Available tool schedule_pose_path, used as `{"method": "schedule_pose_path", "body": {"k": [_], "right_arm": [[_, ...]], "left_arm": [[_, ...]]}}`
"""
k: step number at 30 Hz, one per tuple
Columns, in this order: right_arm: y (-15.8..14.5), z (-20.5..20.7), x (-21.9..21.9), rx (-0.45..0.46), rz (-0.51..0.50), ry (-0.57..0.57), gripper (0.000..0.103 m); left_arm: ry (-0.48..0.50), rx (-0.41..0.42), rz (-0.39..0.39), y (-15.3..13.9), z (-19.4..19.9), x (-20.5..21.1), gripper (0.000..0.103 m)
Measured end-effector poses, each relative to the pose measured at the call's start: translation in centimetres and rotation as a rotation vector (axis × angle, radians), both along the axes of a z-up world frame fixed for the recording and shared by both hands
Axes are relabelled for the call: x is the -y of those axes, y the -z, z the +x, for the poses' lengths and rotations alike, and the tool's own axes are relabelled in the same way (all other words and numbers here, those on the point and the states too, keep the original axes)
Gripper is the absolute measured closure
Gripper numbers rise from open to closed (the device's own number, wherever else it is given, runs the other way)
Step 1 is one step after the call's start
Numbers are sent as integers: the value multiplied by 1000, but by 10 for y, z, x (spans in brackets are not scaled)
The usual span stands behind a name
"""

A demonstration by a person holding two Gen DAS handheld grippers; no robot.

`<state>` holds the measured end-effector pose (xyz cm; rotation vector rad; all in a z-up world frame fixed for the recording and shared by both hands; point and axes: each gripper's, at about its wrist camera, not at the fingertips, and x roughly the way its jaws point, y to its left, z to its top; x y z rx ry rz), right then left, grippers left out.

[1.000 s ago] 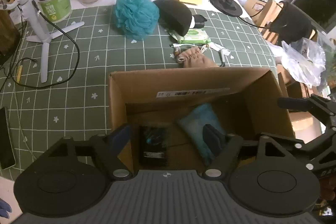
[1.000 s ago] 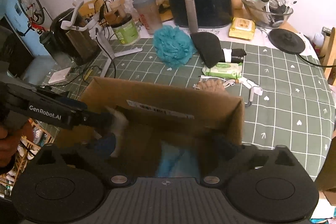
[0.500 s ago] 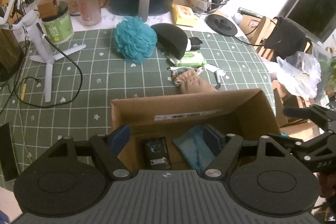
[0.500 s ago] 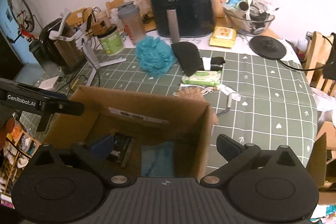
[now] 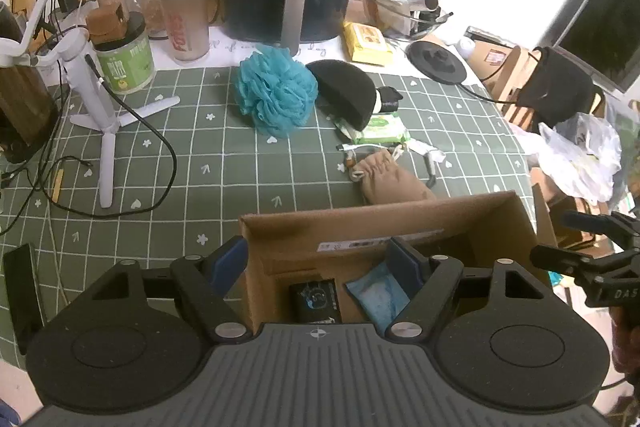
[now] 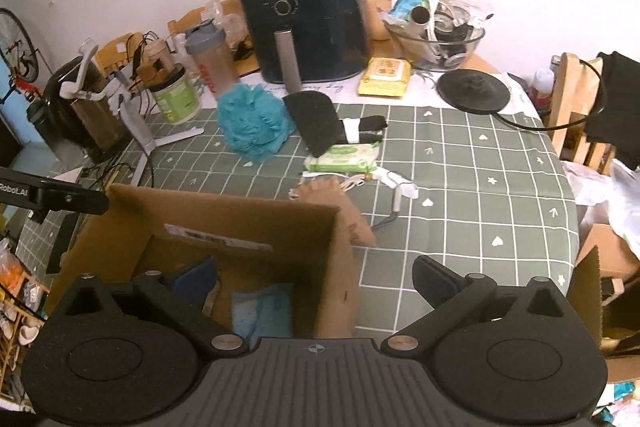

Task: Organize soft objects
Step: 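Reach the right gripper to the tan drawstring pouch and close on it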

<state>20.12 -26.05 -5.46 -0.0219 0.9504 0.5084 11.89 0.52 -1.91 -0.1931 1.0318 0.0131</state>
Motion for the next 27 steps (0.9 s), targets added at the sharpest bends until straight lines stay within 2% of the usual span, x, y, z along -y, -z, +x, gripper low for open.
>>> {"method": "schedule_pose_path", "body": {"k": [11,27], "right_arm": [[2,12,1,32,-31,13,0],[7,51,-1,-35,-31,-31,0]], "left_arm": [[7,10,-6,0,16,-9,27],[25,-17,-46,11,35,-23,27]]}}
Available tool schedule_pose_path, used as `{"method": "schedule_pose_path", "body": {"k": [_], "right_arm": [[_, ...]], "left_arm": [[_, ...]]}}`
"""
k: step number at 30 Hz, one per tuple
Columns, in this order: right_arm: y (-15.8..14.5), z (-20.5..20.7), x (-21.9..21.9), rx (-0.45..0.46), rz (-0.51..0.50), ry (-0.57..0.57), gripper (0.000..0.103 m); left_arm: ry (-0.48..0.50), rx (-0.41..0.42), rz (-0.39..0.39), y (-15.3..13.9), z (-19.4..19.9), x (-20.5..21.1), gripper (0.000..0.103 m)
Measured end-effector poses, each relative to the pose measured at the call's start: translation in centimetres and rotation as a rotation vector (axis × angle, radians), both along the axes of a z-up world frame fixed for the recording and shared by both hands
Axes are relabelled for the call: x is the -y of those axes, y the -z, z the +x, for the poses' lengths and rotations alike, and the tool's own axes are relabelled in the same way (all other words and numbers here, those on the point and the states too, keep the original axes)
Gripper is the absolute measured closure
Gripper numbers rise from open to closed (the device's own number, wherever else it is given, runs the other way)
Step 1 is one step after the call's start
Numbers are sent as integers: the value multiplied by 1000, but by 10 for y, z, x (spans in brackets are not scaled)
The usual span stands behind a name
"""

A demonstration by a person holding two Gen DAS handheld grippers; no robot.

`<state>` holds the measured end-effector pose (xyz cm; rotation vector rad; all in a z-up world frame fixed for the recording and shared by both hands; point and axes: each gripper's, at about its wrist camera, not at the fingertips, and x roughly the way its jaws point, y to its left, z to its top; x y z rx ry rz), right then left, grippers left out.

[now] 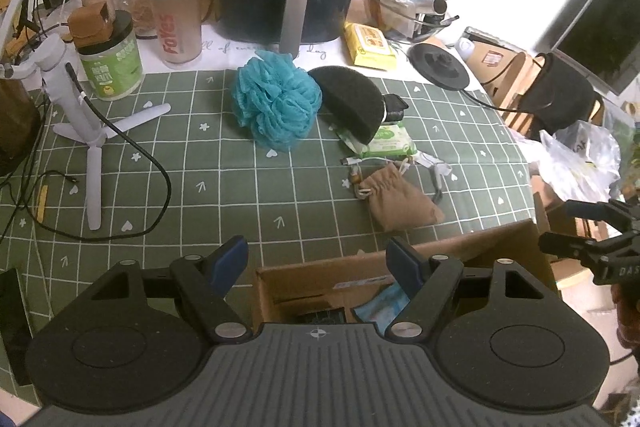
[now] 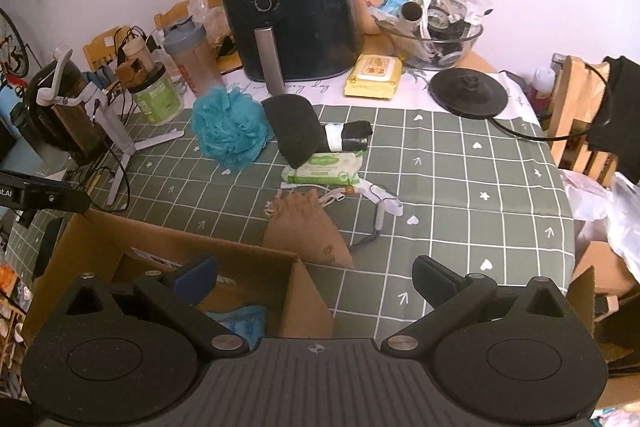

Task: Organize soft objects
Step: 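Reach the right gripper to the tan drawstring pouch and close on it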

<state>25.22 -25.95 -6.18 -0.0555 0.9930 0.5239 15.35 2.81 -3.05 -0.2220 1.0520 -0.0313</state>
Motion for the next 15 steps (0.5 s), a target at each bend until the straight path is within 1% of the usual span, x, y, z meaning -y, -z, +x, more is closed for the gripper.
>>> {"method": "schedule_pose_path", "body": {"k": [7,10,15], "right_arm": [[7,24,-3,-23,-2,-15,0],[13,37,-5,-27,-21,-1,0],[23,57,-7,-32,0,26,0]], "left_arm": [[13,-8,-16,5,4,-5,27],[8,-13,-22,7,5,-8,27],[-9,-26,-40,12,5,-14,27]]}}
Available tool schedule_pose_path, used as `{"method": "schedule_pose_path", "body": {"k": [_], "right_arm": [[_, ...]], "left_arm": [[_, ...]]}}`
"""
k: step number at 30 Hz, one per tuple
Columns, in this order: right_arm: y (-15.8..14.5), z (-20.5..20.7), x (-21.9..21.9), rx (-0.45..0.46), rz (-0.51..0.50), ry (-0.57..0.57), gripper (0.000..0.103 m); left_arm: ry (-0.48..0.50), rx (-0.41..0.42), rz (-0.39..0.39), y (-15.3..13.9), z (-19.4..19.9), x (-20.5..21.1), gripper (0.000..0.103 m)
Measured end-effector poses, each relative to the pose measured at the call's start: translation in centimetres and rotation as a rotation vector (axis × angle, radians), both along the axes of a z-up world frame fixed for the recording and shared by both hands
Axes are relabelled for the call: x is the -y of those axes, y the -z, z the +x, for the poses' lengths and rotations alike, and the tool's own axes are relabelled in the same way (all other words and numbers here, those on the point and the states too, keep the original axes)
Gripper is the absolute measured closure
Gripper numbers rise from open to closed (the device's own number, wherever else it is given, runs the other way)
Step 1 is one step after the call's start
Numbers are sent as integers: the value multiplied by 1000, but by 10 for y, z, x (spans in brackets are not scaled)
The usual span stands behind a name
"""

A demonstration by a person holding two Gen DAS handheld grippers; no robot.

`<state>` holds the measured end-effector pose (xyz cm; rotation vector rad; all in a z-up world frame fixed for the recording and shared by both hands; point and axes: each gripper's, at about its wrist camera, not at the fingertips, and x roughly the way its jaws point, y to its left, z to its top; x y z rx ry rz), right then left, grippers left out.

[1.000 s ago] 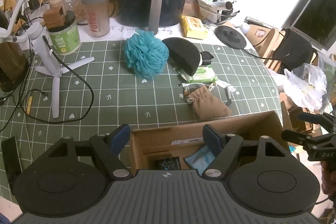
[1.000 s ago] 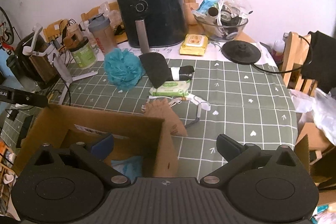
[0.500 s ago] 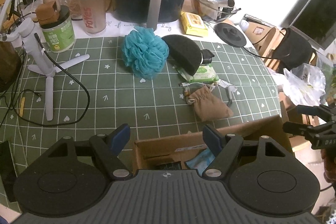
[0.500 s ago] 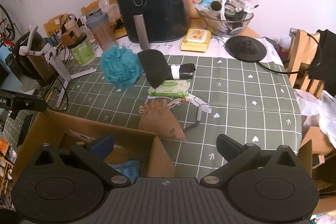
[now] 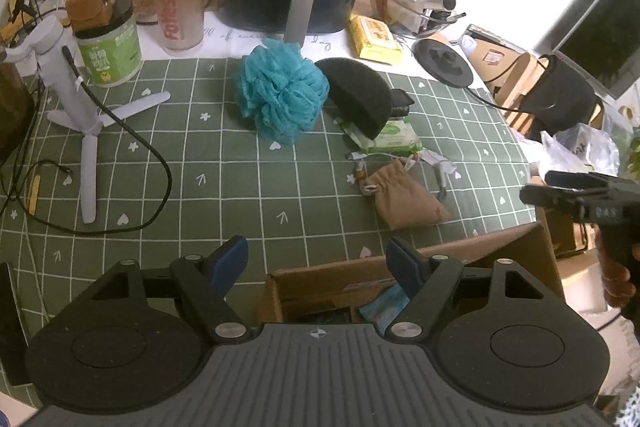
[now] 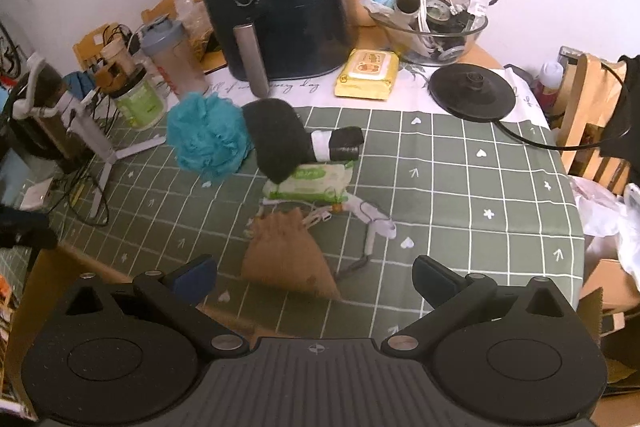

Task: Organize soft objects
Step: 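Reach the right gripper to the tan drawstring pouch and close on it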

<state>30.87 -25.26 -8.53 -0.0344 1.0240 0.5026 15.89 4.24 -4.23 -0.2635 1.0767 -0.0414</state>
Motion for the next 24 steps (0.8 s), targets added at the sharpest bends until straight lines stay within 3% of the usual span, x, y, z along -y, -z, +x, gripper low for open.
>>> {"method": "schedule_pose_path", "body": {"k": [5,8,13,19,24], "right_arm": [[21,23,-8,21,-5,-56,0],[40,44,-16,-56,-24,-108,0],[72,68,-26,-162,37,-185,1],[108,87,-46,-248,25,-269,18],[128,95,-61,-309,33,-300,39]], "left_arm": [[-12,-12,-13,5,1,-6,27],[-17,-17,-16,7,2,-9,27],[-26,-20,-22,8,0,-12,27],[-58,-10,-26,4,-1,-20,27],[-90,-4,-28,3,-5,-27,27]]}}
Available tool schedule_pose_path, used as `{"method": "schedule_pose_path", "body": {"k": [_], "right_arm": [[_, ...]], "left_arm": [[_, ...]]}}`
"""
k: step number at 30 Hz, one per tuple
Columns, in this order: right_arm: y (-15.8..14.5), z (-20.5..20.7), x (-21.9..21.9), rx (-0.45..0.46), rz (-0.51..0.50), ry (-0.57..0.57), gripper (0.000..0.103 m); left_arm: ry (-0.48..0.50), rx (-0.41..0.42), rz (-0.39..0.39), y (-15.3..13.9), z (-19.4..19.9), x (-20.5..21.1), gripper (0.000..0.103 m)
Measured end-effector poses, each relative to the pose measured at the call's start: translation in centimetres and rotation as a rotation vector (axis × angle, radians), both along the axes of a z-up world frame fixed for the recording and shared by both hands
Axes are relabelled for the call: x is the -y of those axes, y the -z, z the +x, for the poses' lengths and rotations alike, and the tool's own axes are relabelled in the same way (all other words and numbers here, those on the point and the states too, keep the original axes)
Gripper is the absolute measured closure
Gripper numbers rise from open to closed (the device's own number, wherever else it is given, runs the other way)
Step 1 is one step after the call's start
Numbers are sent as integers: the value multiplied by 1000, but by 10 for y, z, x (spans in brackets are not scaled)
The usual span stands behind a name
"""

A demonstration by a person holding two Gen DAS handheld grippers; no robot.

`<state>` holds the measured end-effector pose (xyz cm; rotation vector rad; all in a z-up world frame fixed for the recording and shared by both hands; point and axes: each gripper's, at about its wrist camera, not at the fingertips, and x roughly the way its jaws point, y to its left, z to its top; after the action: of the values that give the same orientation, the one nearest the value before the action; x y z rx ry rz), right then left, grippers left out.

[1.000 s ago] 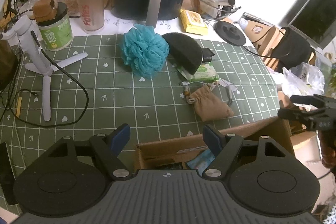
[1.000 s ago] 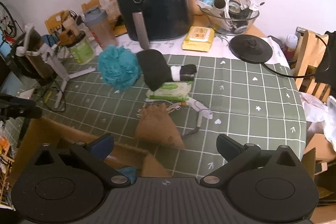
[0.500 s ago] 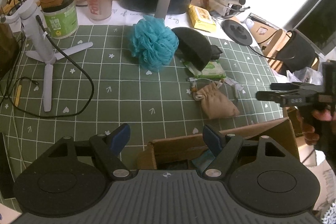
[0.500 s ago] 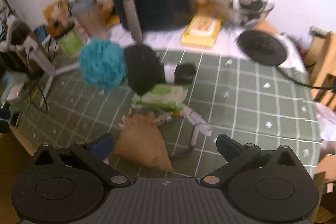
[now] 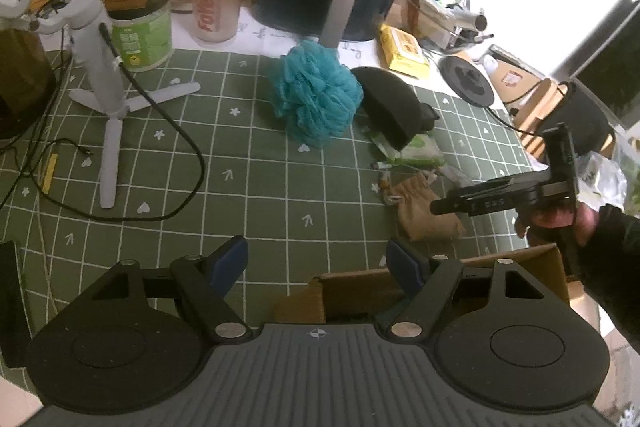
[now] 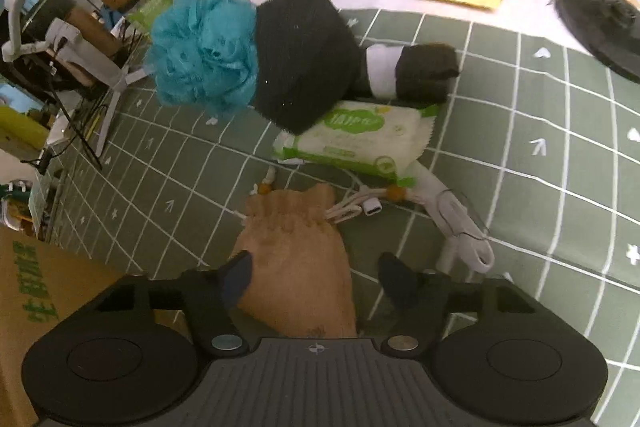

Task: Organize soft objects
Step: 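Reach the right gripper to the tan drawstring pouch and close on it, then lift the tan pouch with the right gripper while the left grasps the blue sponge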

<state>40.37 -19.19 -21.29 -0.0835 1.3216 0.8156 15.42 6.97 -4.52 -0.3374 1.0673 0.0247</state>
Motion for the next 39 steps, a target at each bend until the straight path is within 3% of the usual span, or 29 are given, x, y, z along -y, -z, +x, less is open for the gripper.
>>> {"method": "schedule_pose_path", "body": {"k": [3,9,11,15,24,39], "right_arm": [[13,4,-5,-54,9,-8,42],[12,1,-16,-70,-12,-61,45],[13,-4,-20,-69,-37,-90,72],[10,-12,-22,-41,-41,-101,93],[-30,-23,-11,87,22,-74,97],[-90,-51,19,294,-21,52,98]], "left_arm": [[-16,-5,-1,2,-3,-4,27],[-43,-20,-6,7,-6,-9,27],[-44,-21,-9,8,-6,-10,27],[-41,-22,-8,8,-4,-9,27],[-16,0,6,3,3,-9,27],[39,54,44,-1,32,-7,27]]}}
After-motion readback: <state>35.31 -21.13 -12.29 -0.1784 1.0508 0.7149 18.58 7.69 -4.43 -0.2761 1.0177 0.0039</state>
